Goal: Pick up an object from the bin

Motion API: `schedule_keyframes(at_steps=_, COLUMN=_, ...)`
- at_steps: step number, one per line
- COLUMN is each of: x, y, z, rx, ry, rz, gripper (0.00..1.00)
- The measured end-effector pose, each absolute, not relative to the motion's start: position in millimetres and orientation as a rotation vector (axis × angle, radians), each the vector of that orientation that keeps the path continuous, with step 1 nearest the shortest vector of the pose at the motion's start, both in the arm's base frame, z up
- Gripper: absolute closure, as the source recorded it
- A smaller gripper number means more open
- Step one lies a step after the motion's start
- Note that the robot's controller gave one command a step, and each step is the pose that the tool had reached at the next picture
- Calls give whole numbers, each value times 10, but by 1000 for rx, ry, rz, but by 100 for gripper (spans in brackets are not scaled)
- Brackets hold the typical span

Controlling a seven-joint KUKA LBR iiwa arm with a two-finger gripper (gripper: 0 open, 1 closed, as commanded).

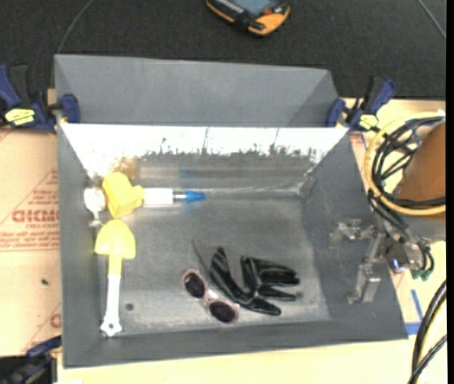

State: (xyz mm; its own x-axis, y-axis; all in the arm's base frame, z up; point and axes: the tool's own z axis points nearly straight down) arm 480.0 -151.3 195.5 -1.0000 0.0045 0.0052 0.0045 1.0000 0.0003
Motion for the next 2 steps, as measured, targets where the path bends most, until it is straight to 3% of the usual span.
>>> schedule_keyframes(at_steps=1, x=4819, y=-1506, z=2000, rx=2, ry=-3145, rz=3, gripper=0)
schedule_keyframes(at_steps=2, x=4960, y=-957, z=776, rx=-173, ry=-3141, rz=0, gripper=0)
